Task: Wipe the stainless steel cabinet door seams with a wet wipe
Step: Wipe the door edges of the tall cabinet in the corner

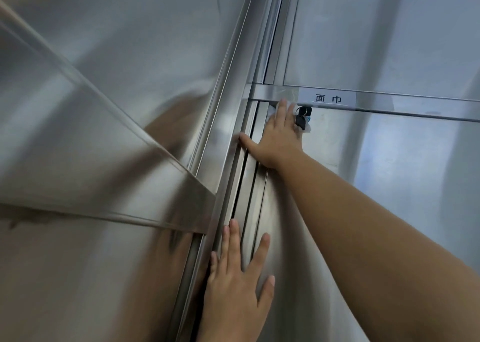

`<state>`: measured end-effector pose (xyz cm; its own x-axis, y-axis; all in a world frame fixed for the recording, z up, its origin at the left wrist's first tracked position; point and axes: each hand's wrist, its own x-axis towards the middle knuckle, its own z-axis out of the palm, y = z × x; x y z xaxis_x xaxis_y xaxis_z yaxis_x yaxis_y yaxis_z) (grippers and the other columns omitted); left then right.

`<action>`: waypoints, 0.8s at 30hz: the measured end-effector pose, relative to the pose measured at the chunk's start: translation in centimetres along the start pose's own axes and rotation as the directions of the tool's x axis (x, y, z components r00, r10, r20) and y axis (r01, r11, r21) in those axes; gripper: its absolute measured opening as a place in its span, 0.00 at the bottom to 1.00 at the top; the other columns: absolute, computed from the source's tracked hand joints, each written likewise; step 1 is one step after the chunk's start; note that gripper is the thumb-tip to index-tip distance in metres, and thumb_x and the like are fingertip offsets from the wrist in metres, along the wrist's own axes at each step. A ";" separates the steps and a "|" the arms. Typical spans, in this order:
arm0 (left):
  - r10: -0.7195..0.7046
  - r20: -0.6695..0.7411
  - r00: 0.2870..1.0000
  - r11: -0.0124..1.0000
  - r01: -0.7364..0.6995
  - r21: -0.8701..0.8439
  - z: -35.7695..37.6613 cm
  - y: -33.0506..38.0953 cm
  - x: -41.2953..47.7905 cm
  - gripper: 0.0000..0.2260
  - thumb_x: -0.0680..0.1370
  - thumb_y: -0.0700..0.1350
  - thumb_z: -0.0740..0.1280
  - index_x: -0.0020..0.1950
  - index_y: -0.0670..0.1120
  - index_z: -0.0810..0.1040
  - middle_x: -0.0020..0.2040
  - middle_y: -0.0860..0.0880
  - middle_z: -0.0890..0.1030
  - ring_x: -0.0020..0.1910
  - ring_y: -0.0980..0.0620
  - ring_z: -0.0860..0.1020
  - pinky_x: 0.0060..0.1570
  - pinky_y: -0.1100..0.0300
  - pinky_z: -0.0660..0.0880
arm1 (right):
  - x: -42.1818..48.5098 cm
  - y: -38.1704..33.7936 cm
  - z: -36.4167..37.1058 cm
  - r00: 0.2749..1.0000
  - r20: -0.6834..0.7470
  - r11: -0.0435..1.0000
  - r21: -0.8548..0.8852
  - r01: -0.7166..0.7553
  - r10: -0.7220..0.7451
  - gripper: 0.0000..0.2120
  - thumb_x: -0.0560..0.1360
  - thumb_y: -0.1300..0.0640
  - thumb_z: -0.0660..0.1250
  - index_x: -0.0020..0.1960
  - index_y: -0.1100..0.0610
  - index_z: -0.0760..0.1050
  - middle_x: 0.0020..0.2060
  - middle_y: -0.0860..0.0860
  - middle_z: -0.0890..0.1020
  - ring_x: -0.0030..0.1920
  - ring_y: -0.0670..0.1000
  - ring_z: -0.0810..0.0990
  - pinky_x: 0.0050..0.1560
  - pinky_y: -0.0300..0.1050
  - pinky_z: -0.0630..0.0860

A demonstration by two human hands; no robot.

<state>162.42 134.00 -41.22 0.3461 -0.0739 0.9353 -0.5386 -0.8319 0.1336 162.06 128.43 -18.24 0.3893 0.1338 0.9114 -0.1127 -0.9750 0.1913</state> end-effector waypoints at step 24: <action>-0.011 0.010 1.000 0.991 0.012 -0.134 1.4 0.0 -1.3 0.25 0.80 0.55 0.53 0.75 0.59 0.48 0.71 0.49 0.27 0.68 0.52 0.25 0.70 0.50 0.41 | -10.2 -0.6 5.0 0.994 -0.030 0.983 -0.153 0.100 -0.106 0.46 0.72 0.29 0.40 0.76 0.63 0.43 0.73 0.64 0.35 0.72 0.64 0.32 0.69 0.67 0.36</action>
<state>163.05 133.27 -42.94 0.3600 -0.0704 0.9303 -0.6324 -0.7515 0.1879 162.76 126.72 -29.50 0.3717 0.2412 0.8965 -0.2119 -0.9181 0.3348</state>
